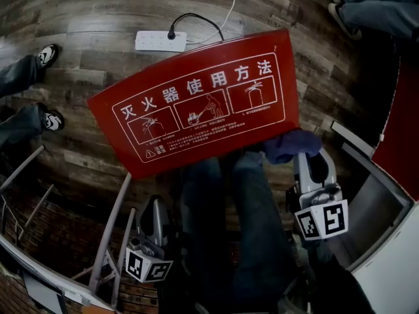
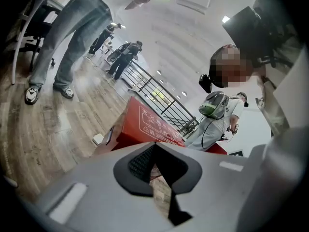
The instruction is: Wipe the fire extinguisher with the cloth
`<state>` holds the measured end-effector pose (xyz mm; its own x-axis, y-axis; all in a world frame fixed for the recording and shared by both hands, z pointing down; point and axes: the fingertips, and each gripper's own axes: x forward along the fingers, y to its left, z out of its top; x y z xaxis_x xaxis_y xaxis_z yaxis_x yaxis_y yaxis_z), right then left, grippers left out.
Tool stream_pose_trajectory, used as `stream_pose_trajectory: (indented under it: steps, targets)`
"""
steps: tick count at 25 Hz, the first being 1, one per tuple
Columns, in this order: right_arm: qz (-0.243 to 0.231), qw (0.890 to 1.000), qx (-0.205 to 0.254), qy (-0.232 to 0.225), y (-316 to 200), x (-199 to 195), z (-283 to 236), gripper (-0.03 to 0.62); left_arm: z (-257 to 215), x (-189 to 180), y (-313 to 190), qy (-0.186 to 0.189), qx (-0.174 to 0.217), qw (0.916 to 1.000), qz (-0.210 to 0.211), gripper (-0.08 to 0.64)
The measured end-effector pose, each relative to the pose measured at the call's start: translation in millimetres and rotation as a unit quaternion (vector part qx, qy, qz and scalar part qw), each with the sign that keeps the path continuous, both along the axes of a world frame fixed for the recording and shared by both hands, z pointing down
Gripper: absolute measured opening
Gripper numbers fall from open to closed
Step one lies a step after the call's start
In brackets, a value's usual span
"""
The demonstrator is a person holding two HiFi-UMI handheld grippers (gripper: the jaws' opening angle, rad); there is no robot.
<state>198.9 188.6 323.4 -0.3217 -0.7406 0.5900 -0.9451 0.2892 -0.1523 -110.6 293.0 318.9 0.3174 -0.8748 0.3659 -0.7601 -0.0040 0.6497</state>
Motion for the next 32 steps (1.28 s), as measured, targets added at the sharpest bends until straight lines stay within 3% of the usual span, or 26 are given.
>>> stream_pose_trajectory:
  steps: [1, 2, 4, 6, 8, 10, 13, 17, 22, 23, 24, 27, 28, 30, 32]
  targets:
    - [-0.034, 0.997, 0.041, 0.064, -5, 0, -20, 0.069, -2, 1, 0, 0.002, 0.001, 1.0, 0.003, 0.005]
    - [-0.074, 0.986, 0.078, 0.126, -9, -8, -39, 0.069, -4, 1, -1, 0.004, 0.002, 1.0, 0.007, 0.005]
    - [-0.169, 0.954, 0.126, 0.215, -13, -46, -57, 0.069, -9, 1, -2, 0.008, 0.005, 0.9999, 0.012, 0.005]
    - [-0.286, 0.914, 0.137, 0.254, -13, -100, -46, 0.069, -13, 1, -5, 0.007, 0.005, 0.9998, 0.016, 0.005]
    - [-0.386, 0.876, 0.12, 0.262, -10, -148, -21, 0.071, -15, 2, -11, -0.009, 0.0, 0.9996, 0.027, 0.005]
    - [-0.431, 0.858, 0.104, 0.258, -4, -176, -3, 0.072, -18, 4, -19, -0.03, -0.006, 0.9987, 0.041, 0.005]
    - [-0.427, 0.858, 0.113, 0.261, -1, -184, 0, 0.075, -26, 5, -34, -0.046, -0.006, 0.9975, 0.053, 0.005]
    - [-0.4, 0.885, 0.111, 0.211, -12, -176, -19, 0.134, -33, 3, -46, -0.039, 0.003, 0.9976, 0.057, 0.005]
    - [-0.378, 0.905, 0.078, 0.179, -19, -161, -29, 0.249, -34, -1, -52, -0.034, 0.003, 0.9981, 0.051, 0.005]
    - [-0.383, 0.904, 0.069, 0.179, -17, -165, -23, 0.249, -33, -2, -53, -0.036, 0.003, 0.998, 0.052, 0.005]
    - [-0.397, 0.895, 0.065, 0.191, -14, -172, -14, 0.247, -33, -3, -54, -0.037, 0.003, 0.998, 0.052, 0.005]
    - [-0.454, 0.849, 0.102, 0.25, -8, -198, 3, 0.158, -33, -3, -58, -0.035, 0.005, 0.9981, 0.05, 0.005]
    - [-0.46, 0.843, 0.111, 0.255, -8, -202, 4, 0.127, -34, -2, -59, -0.034, 0.006, 0.9981, 0.052, 0.005]
    - [-0.444, 0.852, 0.121, 0.25, -21, -195, 4, 0.114, -35, -2, -63, -0.032, 0.008, 0.998, 0.053, 0.005]
    - [-0.392, 0.877, 0.137, 0.242, -54, -169, -2, 0.109, -38, -5, -65, -0.029, 0.011, 0.9983, 0.05, 0.005]
